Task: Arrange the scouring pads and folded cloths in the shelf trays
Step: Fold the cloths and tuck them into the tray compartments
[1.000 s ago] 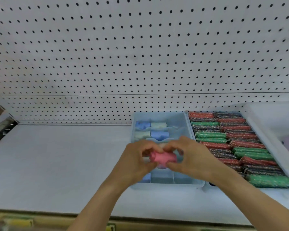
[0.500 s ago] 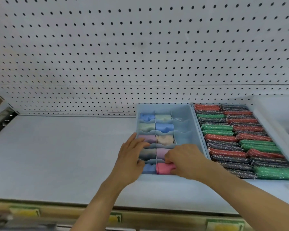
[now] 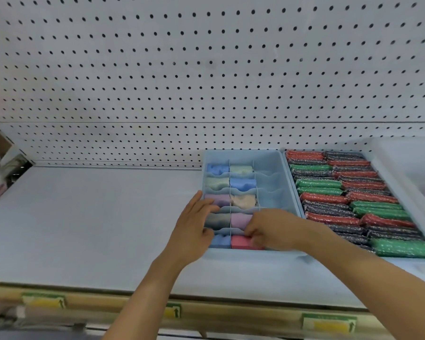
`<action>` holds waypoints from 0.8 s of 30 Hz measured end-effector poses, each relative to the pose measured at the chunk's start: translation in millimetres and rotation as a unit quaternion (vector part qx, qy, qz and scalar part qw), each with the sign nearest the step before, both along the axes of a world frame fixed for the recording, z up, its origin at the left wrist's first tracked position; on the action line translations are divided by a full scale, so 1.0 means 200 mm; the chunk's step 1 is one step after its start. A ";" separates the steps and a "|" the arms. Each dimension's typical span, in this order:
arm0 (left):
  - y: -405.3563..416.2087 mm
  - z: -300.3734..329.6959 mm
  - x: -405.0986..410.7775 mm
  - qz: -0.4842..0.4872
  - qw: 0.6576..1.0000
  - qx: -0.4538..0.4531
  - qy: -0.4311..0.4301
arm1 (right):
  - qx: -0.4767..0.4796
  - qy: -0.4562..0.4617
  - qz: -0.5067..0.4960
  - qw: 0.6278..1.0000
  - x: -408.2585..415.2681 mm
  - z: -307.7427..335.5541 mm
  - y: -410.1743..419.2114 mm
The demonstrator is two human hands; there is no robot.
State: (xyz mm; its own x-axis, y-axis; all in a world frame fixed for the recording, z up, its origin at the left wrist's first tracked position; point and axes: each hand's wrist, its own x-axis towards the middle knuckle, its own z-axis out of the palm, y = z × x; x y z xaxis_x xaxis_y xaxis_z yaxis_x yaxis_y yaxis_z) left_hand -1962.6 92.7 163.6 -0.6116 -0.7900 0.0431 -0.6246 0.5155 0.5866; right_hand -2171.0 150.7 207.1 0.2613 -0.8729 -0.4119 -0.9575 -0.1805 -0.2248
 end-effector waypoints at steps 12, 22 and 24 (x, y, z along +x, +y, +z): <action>0.12 0.19 -0.57 -0.022 0.994 -0.012 0.106 | -0.320 -0.301 -0.268 0.857 -0.41 0.11 0.37; 0.41 0.26 -1.26 -0.237 0.967 0.011 0.088 | -0.355 -0.127 -0.491 0.785 -1.34 0.19 0.82; 0.44 0.26 -1.34 -0.252 0.964 0.003 0.081 | -0.277 -0.062 -0.506 0.815 -1.50 0.16 0.84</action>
State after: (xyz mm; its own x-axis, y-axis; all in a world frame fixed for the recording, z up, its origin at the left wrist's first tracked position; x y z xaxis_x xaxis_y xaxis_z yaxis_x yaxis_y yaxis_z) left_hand -2231.3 179.9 215.4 -0.9037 -0.3941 0.1672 -0.1949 0.7265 0.6590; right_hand -2471.1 318.5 238.5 -0.6971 -0.7109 0.0934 -0.6557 0.5795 -0.4840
